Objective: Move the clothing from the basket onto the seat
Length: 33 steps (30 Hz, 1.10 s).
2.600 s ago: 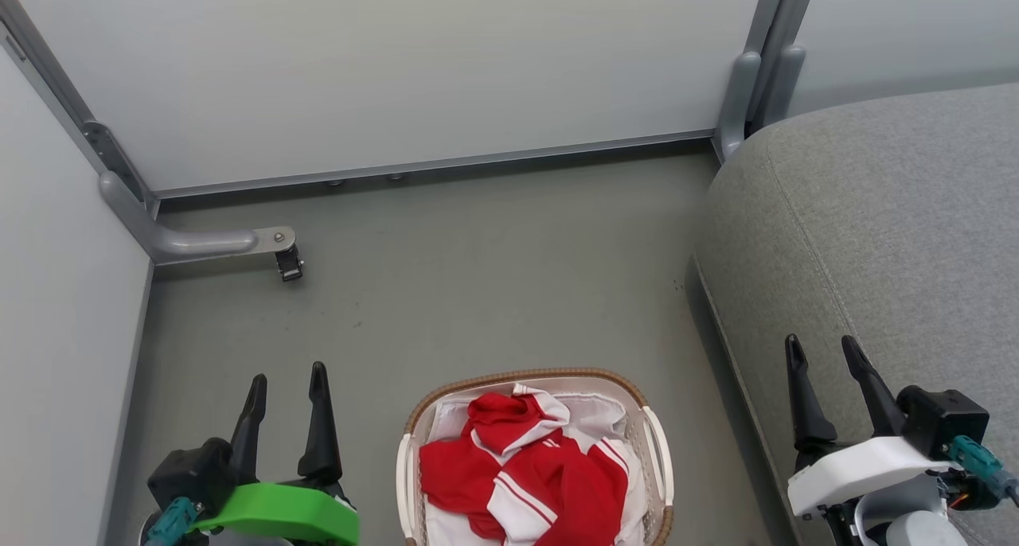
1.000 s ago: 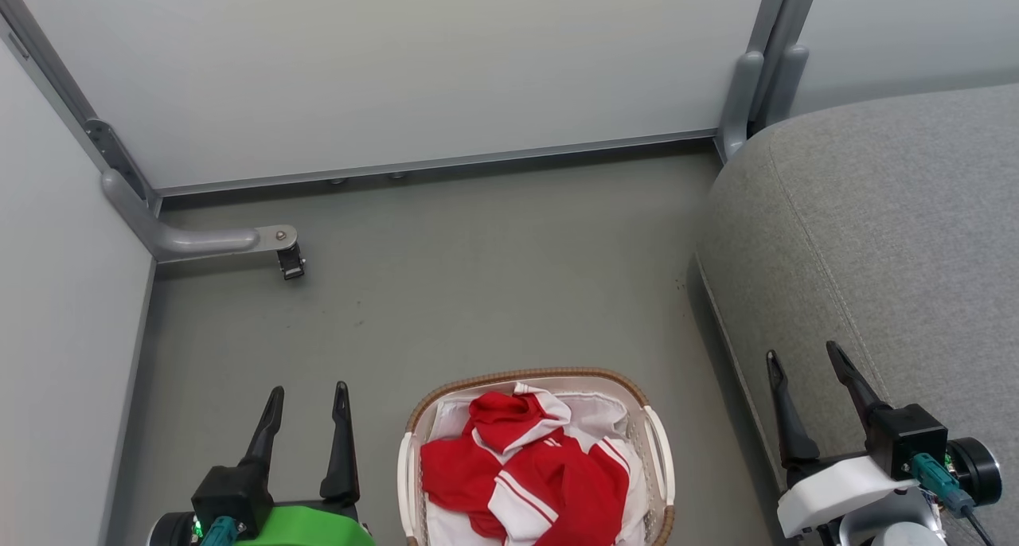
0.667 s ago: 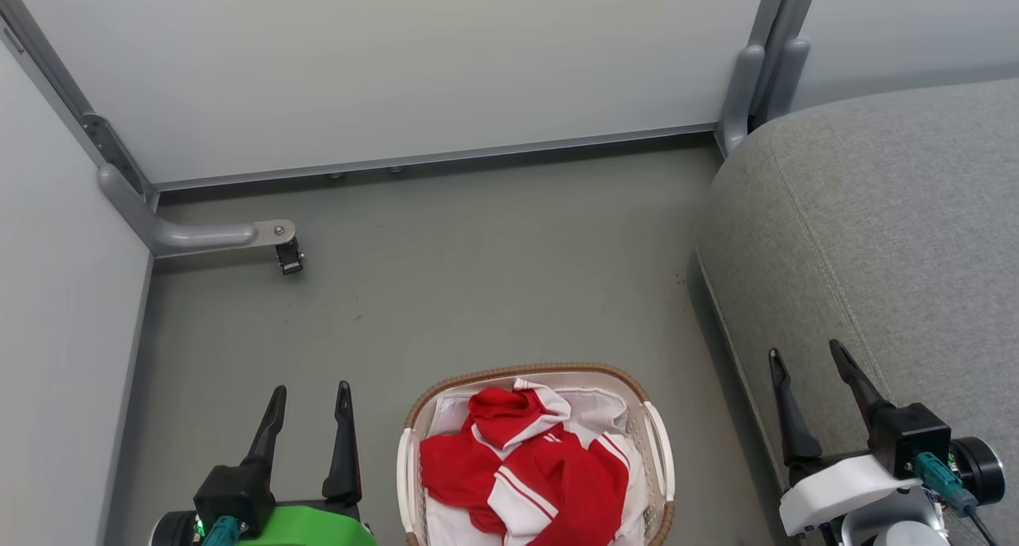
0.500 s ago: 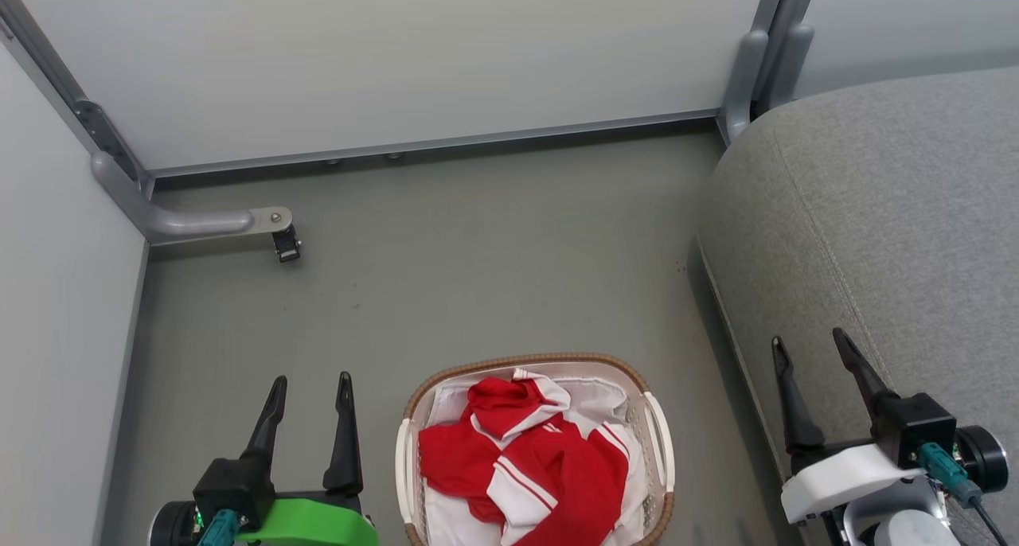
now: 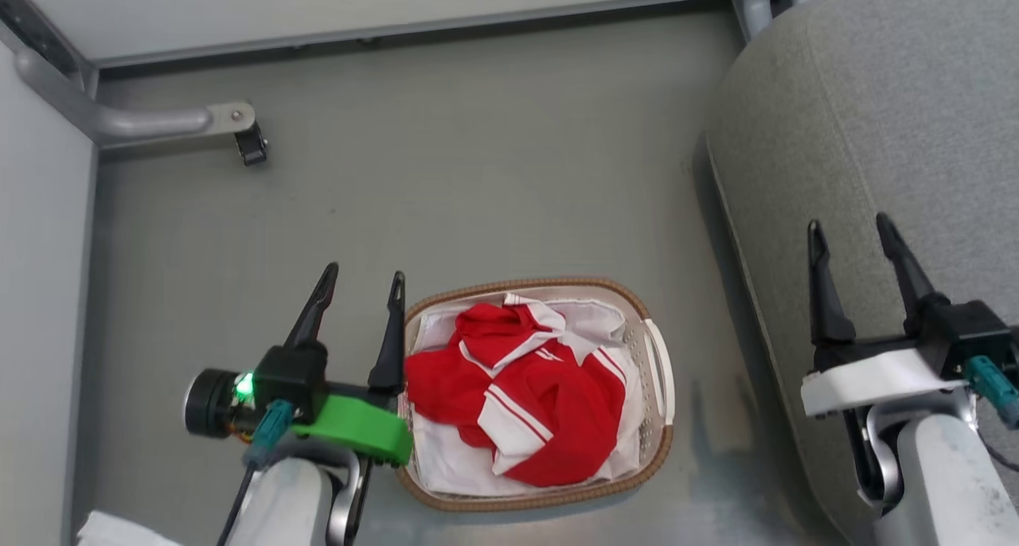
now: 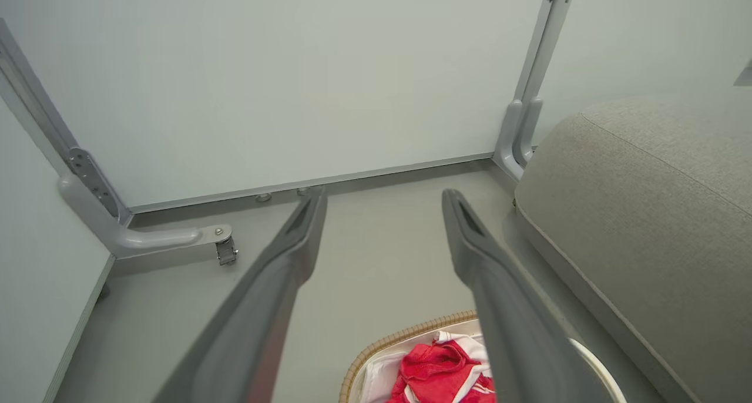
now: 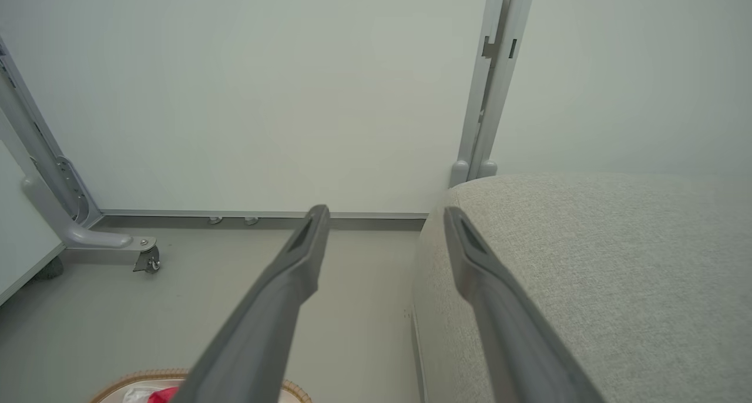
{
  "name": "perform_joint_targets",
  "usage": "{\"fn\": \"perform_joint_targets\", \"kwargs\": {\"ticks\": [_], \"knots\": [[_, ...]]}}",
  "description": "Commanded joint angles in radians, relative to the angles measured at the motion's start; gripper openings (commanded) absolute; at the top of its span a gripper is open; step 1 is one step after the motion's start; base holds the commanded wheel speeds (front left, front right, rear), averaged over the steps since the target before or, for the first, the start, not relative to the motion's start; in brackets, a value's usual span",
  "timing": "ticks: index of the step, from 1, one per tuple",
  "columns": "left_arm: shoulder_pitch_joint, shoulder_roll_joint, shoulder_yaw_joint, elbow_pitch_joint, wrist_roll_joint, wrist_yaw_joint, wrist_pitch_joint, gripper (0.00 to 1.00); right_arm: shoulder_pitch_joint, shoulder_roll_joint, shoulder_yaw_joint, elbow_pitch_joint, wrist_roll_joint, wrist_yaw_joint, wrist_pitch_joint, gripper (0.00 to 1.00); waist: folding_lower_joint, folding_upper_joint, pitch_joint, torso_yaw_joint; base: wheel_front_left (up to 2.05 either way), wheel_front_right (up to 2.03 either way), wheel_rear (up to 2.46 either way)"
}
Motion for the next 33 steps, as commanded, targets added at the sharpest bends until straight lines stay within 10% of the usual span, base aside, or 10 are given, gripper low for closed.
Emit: {"fn": "perform_joint_targets", "kwargs": {"ticks": [1, 33], "knots": [[-0.044, 0.005, -0.016, 0.021, 0.030, -0.011, 0.000, 1.00, -0.031, -0.004, -0.004, -0.011, 0.000, -0.001, -0.002, 1.00, 0.0000, 0.0000, 0.150, -0.020, 0.00, 0.00, 0.00], [-0.644, 0.040, -0.335, 0.790, 0.244, -0.024, 0.000, 1.00, -0.269, -0.003, 0.054, -0.127, 0.141, -0.001, -0.002, 1.00, 0.0000, 0.0000, 0.598, -0.208, 0.00, 0.00, 0.00]]}}
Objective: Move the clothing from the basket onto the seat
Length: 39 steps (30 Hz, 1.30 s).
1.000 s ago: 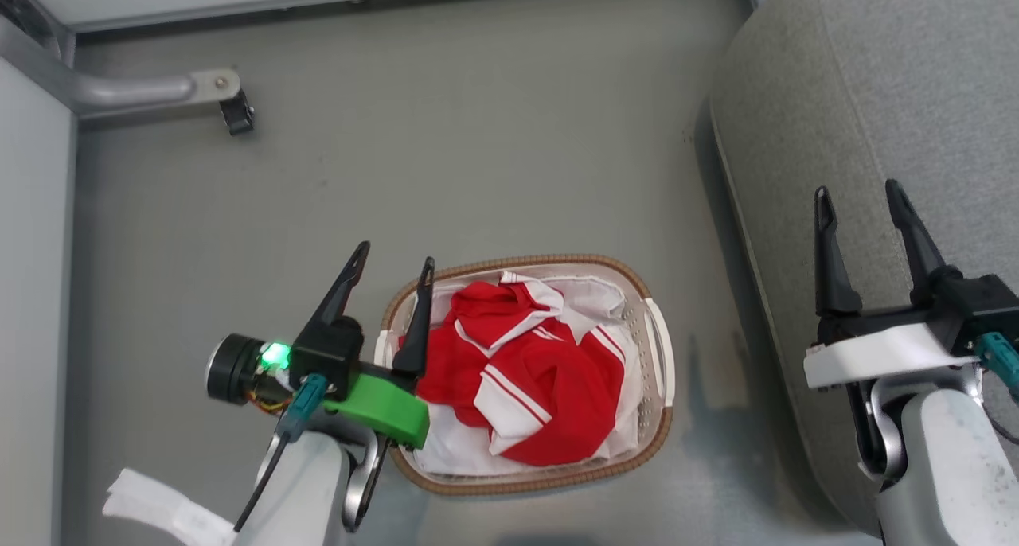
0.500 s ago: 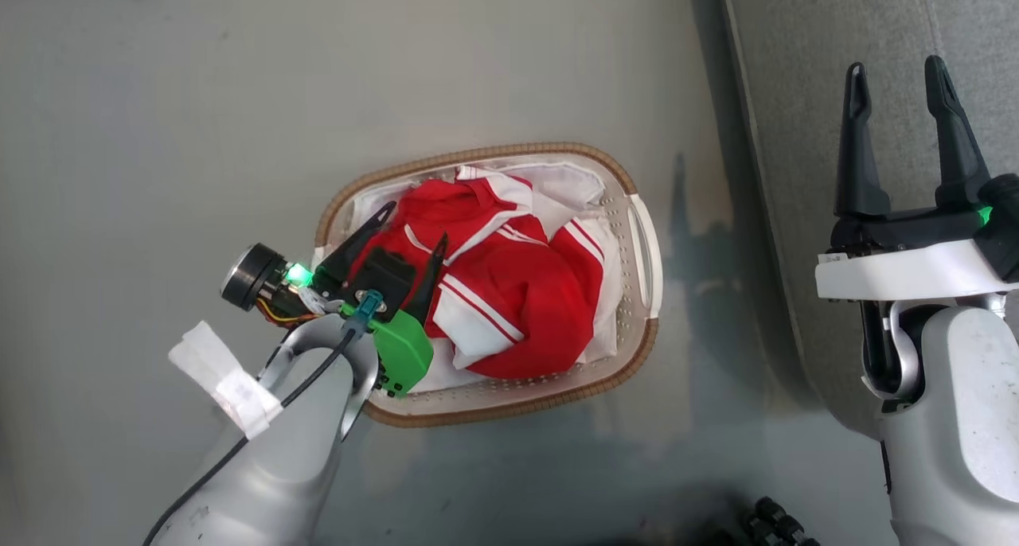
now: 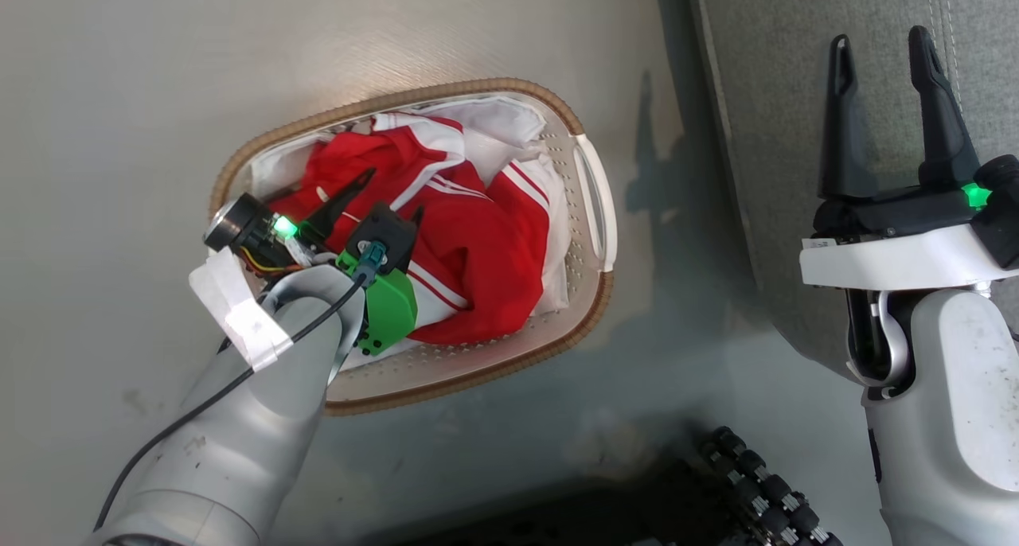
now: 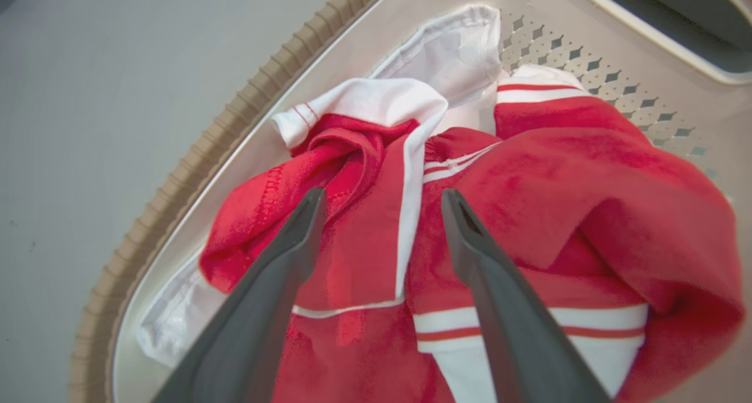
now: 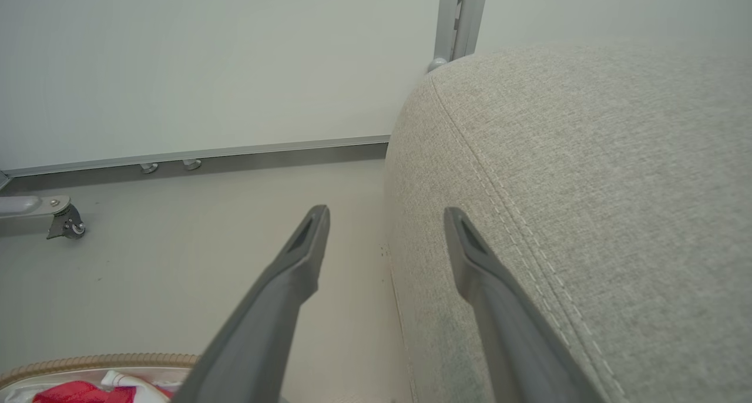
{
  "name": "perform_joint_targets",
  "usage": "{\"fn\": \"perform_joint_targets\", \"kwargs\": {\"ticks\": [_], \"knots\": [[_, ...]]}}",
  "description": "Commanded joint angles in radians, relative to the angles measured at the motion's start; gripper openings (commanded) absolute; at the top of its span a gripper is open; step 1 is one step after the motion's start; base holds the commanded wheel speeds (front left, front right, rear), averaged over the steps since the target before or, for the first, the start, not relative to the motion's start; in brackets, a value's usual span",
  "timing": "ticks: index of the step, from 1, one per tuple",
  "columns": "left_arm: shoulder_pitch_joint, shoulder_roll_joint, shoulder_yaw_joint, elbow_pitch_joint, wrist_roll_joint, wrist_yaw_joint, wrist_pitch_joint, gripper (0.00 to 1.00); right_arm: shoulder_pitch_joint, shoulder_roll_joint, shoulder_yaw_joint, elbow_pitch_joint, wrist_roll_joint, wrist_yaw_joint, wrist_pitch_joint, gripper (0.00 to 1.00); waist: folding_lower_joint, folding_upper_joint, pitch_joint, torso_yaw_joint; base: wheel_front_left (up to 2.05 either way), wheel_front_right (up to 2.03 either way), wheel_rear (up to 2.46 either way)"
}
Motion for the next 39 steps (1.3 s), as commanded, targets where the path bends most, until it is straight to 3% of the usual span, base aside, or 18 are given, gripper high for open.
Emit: {"fn": "perform_joint_targets", "kwargs": {"ticks": [1, 12, 13, 15, 16, 17, 26, 39], "knots": [[-0.025, 0.005, -0.003, 0.015, 0.009, 0.010, 0.000, 1.00, -0.017, -0.002, 0.008, -0.005, 0.007, -0.001, -0.002, 1.00, -0.0002, -0.0001, 0.029, -0.028, 0.00, 0.00, 0.00], [-0.095, -0.003, -0.018, 0.149, 0.003, 0.074, 0.001, 1.00, -0.018, -0.002, 0.043, -0.007, 0.027, -0.001, -0.002, 1.00, -0.0002, -0.0001, 0.037, -0.058, 0.00, 0.00, 0.00], [-0.097, -0.004, -0.017, 0.158, 0.001, 0.077, 0.003, 0.95, -0.016, -0.002, 0.045, -0.006, 0.027, -0.001, -0.002, 1.00, -0.0002, -0.0001, 0.036, -0.060, 0.00, 0.00, 0.00], [-0.105, -0.008, -0.014, 0.175, -0.009, 0.082, 0.002, 0.42, -0.009, -0.003, 0.045, -0.003, 0.030, -0.001, -0.002, 1.00, -0.0002, -0.0001, 0.032, -0.062, 0.00, 0.00, 0.00], [-0.106, -0.010, -0.013, 0.179, -0.013, 0.084, 0.002, 0.42, -0.005, -0.003, 0.046, -0.001, 0.032, -0.001, -0.002, 1.00, -0.0002, -0.0001, 0.030, -0.063, 0.00, 0.00, 0.00], [-0.105, -0.012, -0.014, 0.182, -0.017, 0.087, 0.002, 0.00, -0.002, -0.003, 0.047, 0.002, 0.033, -0.001, -0.002, 1.00, -0.0002, -0.0001, 0.026, -0.063, 0.00, 0.00, 0.00], [-0.053, -0.021, -0.030, 0.157, -0.045, 0.083, 0.000, 0.00, 0.022, -0.003, 0.066, 0.019, 0.023, -0.001, -0.002, 1.00, -0.0002, -0.0001, -0.027, -0.053, 0.00, 0.00, 0.00], [0.095, 0.010, -0.088, -0.057, -0.058, 0.039, 0.000, 0.00, 0.079, -0.003, 0.036, 0.067, -0.043, -0.001, -0.002, 1.00, -0.0002, -0.0001, -0.207, 0.018, 0.00, 0.00, 0.00]]}}
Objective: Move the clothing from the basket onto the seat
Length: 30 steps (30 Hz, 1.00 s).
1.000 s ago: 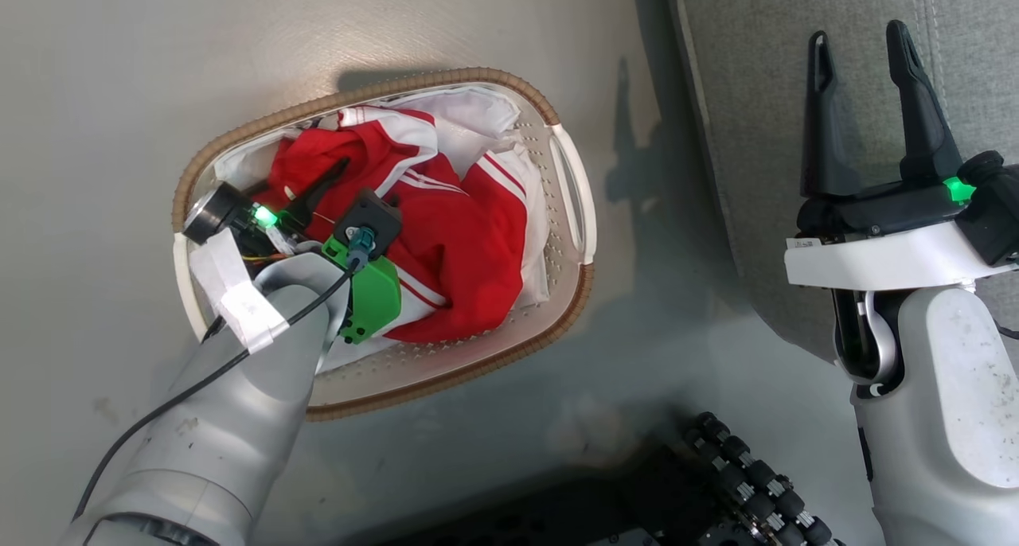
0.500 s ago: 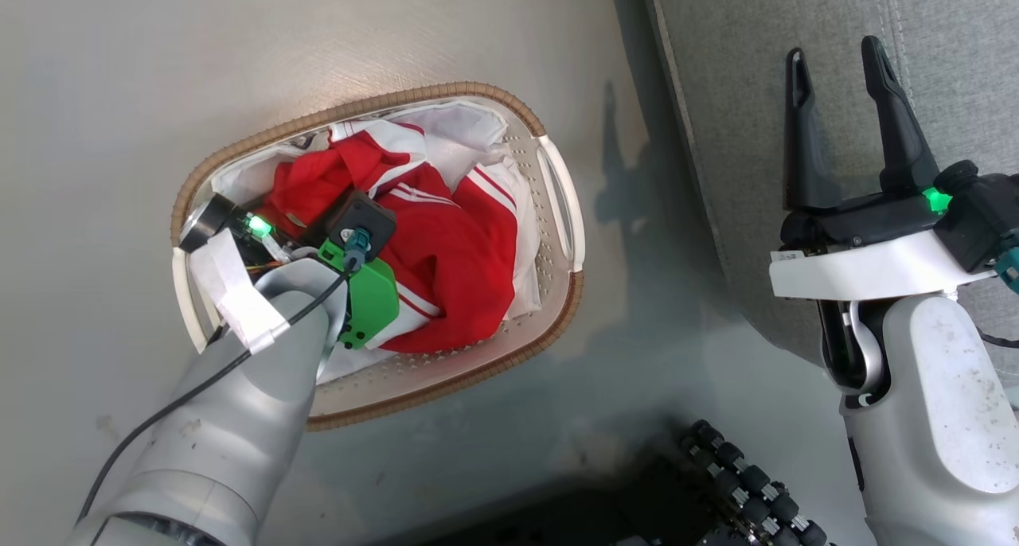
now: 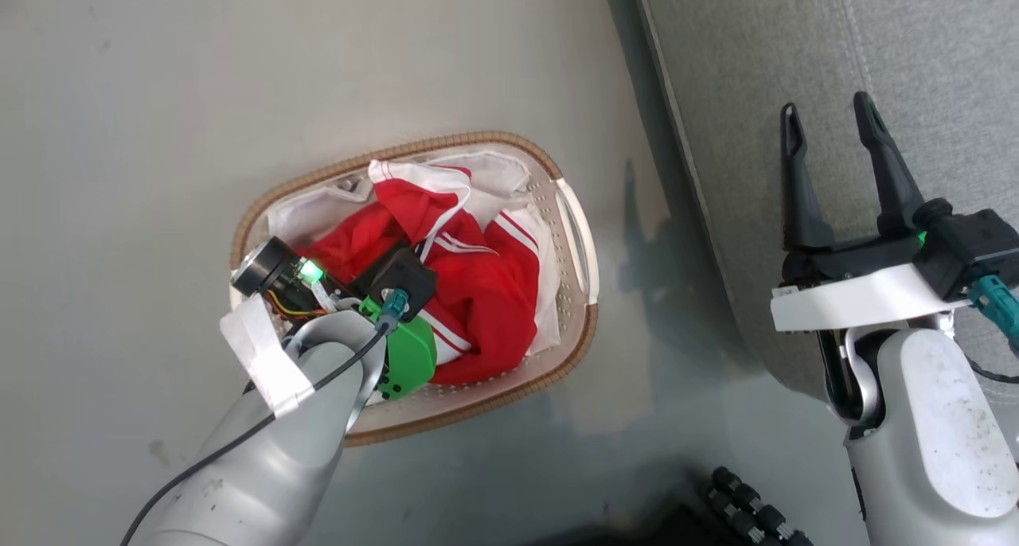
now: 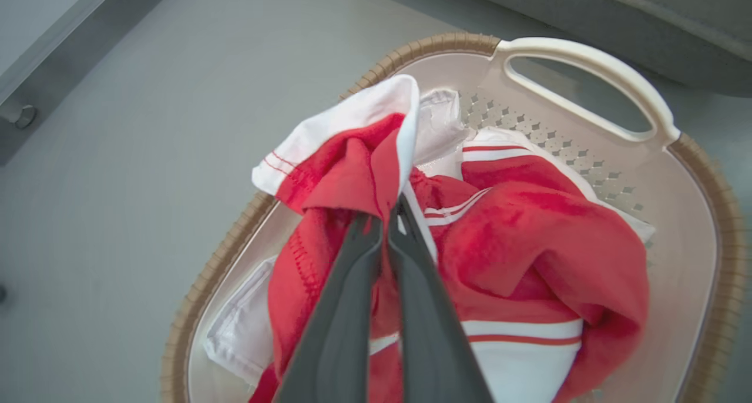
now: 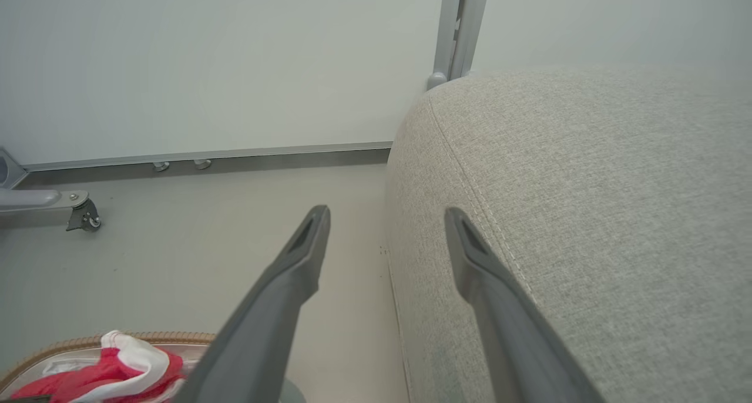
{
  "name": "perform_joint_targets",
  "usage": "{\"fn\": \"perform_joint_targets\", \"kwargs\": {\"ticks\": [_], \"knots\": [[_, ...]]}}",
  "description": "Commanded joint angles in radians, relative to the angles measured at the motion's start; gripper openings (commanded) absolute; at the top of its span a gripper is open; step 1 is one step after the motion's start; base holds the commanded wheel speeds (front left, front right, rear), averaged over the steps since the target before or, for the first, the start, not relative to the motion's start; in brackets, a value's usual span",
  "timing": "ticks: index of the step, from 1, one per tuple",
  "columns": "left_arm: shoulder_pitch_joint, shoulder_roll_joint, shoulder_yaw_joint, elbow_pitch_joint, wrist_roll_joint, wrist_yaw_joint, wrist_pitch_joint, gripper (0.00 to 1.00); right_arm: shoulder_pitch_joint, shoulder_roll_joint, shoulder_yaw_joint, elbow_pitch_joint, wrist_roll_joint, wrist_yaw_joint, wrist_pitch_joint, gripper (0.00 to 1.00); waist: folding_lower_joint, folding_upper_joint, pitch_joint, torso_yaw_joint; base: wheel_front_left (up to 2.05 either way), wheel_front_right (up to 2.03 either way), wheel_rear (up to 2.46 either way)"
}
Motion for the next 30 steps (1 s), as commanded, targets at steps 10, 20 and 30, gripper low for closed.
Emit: {"fn": "perform_joint_targets", "kwargs": {"ticks": [10, 20, 30], "knots": [[0.082, 0.073, -0.021, -0.172, -0.029, -0.028, 0.000, 0.00, 0.119, -0.004, -0.019, 0.053, -0.065, -0.001, -0.002, 1.00, 0.0000, 0.0000, -0.287, 0.106, 0.00, 0.00, 0.00], [0.041, 0.157, -0.054, -0.271, -0.045, -0.060, 0.005, 0.00, 0.242, -0.004, -0.017, 0.088, -0.088, -0.001, -0.002, 1.00, 0.0000, 0.0000, -0.494, 0.133, 0.00, 0.00, 0.00], [-0.079, 0.211, -0.100, -0.358, -0.138, -0.072, 0.103, 0.00, 0.321, -0.004, 0.006, 0.104, -0.098, -0.001, -0.002, 1.00, 0.0000, 0.0000, -0.625, 0.133, 0.00, 0.00, 0.00]]}}
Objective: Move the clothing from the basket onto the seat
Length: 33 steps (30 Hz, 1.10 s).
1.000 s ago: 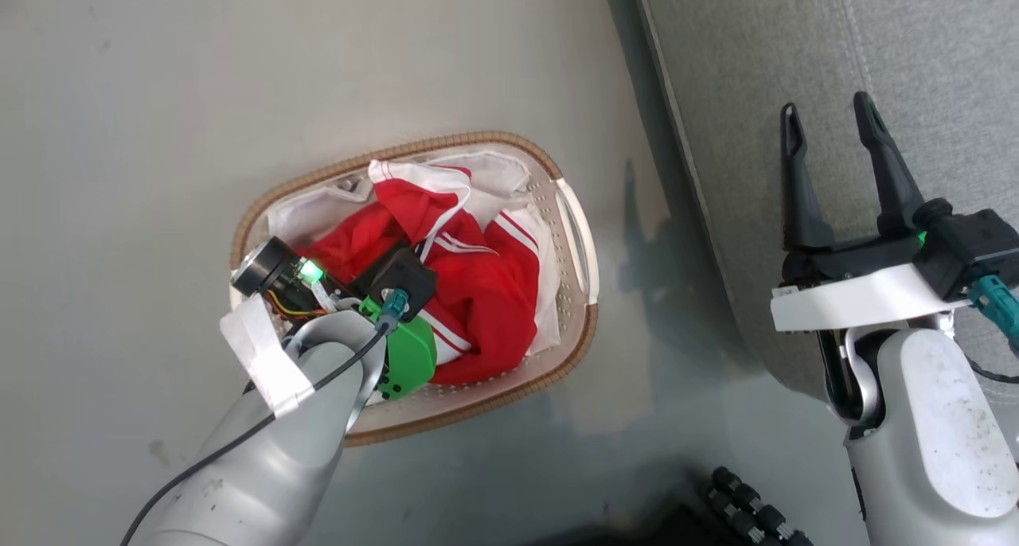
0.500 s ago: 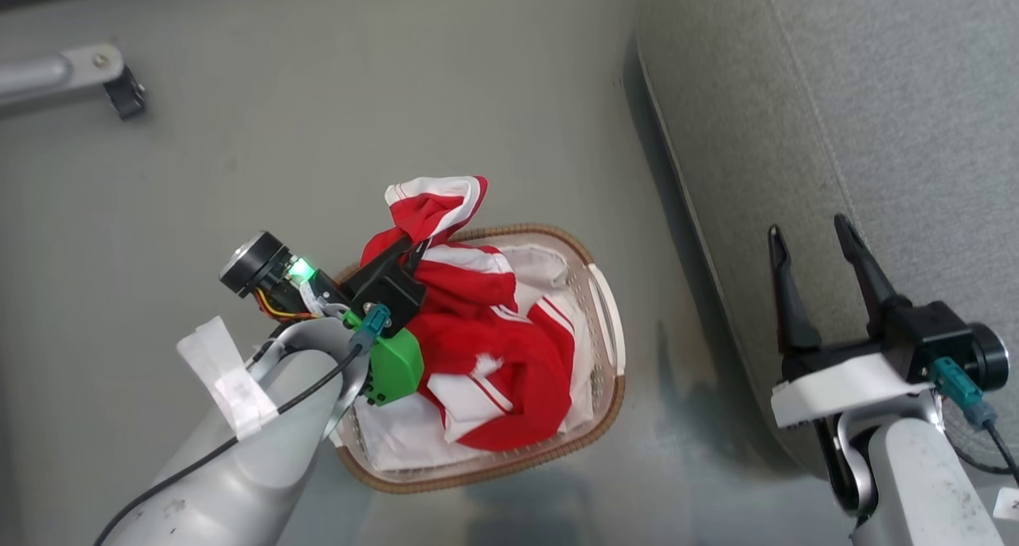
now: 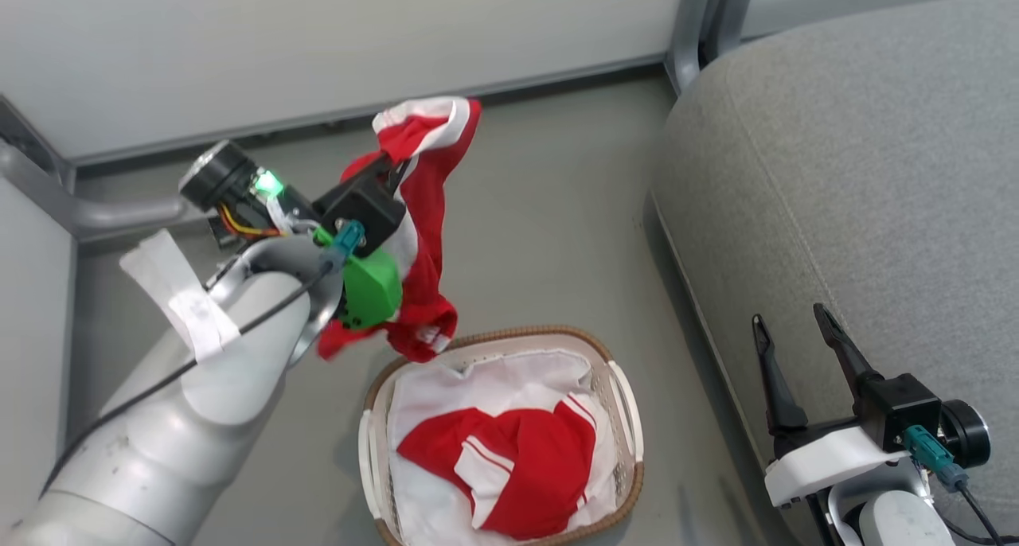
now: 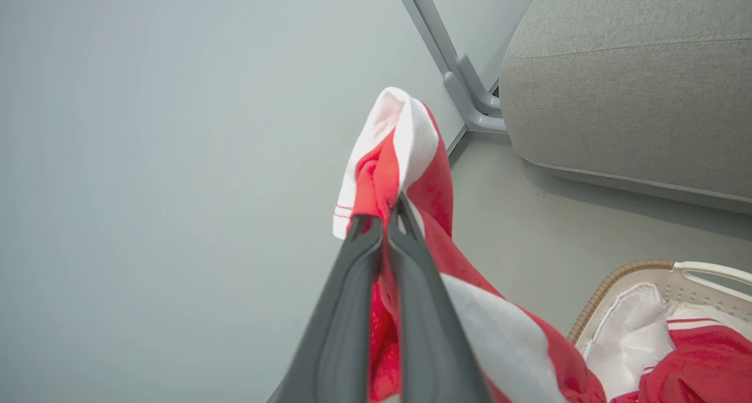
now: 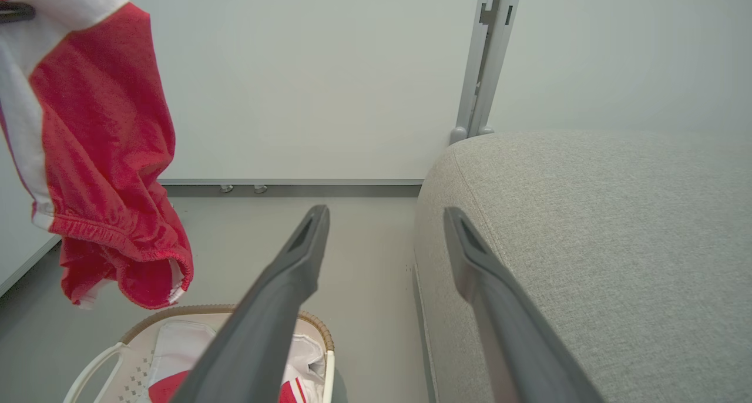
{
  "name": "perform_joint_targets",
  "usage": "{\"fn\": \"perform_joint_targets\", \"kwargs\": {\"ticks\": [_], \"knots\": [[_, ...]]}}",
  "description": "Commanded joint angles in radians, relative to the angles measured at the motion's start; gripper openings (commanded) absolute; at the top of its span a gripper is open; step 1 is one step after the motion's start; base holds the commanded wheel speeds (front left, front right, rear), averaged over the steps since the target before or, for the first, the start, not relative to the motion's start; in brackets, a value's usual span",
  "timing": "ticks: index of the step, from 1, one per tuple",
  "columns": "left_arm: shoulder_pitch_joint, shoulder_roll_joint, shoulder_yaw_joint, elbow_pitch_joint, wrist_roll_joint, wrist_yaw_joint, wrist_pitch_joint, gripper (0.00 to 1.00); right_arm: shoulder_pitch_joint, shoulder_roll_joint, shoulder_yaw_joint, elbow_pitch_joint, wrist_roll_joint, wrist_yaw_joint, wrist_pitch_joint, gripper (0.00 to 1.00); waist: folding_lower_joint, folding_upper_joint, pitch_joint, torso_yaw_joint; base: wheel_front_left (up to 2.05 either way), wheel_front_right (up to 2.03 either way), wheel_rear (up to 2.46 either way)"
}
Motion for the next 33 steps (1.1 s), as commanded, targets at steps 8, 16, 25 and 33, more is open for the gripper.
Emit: {"fn": "perform_joint_targets", "kwargs": {"ticks": [8, 16, 25, 33], "knots": [[-0.167, 0.060, -0.064, -0.087, -0.102, -0.002, 0.087, 0.00, 0.016, -0.004, 0.020, -0.002, -0.013, -0.001, -0.002, 1.00, 0.0001, -0.0001, -0.103, 0.005, 0.00, 0.00, 0.00], [-0.313, 0.060, -0.120, -0.134, -0.153, 0.000, 0.143, 0.00, -0.021, -0.004, 0.076, -0.002, -0.024, -0.001, -0.002, 1.00, 0.0001, -0.0001, -0.126, -0.002, 0.00, 0.00, 0.00], [-0.412, 0.003, -0.151, -0.165, -0.222, 0.000, 0.170, 0.00, -0.107, -0.004, 0.204, 0.023, -0.049, -0.001, -0.002, 1.00, 0.0001, -0.0001, -0.140, 0.005, 0.00, 0.00, 0.00], [-0.454, -0.044, -0.160, -0.176, -0.252, 0.000, 0.177, 0.00, -0.212, -0.004, 0.293, 0.098, -0.061, -0.001, -0.002, 1.00, 0.0001, -0.0001, -0.148, 0.024, 0.00, 0.00, 0.00]]}}
